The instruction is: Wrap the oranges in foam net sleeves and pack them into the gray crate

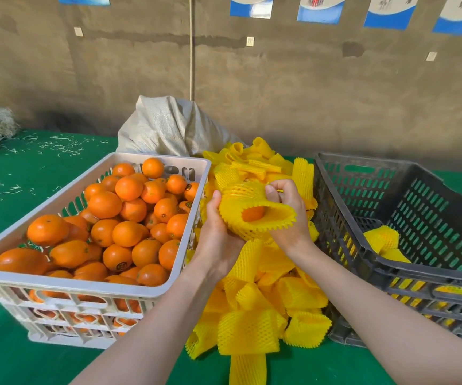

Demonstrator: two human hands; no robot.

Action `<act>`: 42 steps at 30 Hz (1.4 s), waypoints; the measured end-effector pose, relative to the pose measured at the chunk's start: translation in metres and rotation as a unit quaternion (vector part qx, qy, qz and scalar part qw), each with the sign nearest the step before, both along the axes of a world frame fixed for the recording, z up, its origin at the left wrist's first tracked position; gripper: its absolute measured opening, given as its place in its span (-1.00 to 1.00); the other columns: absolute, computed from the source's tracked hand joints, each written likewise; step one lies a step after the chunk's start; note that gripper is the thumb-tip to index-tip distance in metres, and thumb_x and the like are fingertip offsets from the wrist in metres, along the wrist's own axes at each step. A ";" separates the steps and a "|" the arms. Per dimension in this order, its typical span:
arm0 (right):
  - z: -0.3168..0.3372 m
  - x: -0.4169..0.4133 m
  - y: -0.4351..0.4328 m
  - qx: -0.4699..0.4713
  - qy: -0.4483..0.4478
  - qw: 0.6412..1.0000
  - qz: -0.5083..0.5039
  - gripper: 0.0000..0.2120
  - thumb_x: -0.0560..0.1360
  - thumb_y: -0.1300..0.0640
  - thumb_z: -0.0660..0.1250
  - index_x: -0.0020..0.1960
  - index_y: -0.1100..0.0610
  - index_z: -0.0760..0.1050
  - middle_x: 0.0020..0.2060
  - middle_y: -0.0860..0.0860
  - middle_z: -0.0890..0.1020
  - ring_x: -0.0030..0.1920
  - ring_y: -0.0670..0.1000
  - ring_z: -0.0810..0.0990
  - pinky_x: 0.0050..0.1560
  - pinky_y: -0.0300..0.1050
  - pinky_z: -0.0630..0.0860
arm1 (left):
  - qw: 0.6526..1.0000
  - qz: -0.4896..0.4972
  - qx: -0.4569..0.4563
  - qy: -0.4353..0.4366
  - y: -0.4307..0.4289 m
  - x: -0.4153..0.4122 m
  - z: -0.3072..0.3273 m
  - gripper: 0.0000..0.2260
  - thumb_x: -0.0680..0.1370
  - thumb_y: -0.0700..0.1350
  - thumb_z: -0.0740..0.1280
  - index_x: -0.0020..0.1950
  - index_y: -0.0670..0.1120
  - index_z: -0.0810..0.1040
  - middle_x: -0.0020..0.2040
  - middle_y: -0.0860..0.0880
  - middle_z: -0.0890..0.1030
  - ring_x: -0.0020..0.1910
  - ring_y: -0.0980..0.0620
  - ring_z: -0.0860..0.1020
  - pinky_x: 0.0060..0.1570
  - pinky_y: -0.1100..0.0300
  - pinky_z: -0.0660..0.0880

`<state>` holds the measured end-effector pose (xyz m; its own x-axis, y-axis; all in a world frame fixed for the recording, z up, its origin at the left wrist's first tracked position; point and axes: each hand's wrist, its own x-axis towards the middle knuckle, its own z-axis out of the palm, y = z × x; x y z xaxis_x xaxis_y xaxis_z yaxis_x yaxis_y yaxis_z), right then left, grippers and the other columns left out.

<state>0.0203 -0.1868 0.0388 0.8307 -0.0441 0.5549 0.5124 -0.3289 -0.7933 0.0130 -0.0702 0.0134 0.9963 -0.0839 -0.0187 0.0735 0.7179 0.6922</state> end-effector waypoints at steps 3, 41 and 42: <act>-0.002 0.004 -0.003 0.012 0.012 1.000 0.009 -0.90 0.60 0.14 0.17 -0.07 0.13 0.39 -0.28 -0.08 0.50 -0.25 -0.10 0.46 -0.29 -0.24 0.38 | 0.999 -0.030 0.011 -0.024 0.005 0.002 -0.001 -0.55 0.57 0.17 0.11 0.26 -0.11 0.49 0.00 -0.09 0.68 -0.08 0.01 0.67 -0.23 0.16 0.59; 0.001 -0.008 0.013 0.497 0.313 0.786 0.193 -0.78 0.55 -0.02 0.17 -0.12 0.06 0.52 -0.33 0.03 0.64 -0.27 0.01 0.60 -0.20 -0.12 0.50 | 0.893 0.280 0.299 -0.188 -0.009 0.000 -0.001 -0.59 0.60 0.02 0.14 -0.40 -0.14 0.29 -0.49 0.02 0.33 -0.48 0.16 0.26 -0.47 0.28 0.23; 0.002 -0.008 0.013 0.492 0.309 0.789 0.200 -0.77 0.55 -0.02 0.16 -0.13 0.06 0.52 -0.34 0.03 0.63 -0.29 0.00 0.60 -0.22 -0.14 0.51 | 0.891 0.278 0.301 -0.194 -0.008 0.000 -0.001 -0.59 0.57 0.06 0.13 -0.38 -0.18 0.32 -0.46 -0.06 0.34 -0.46 0.12 0.28 -0.47 0.25 0.23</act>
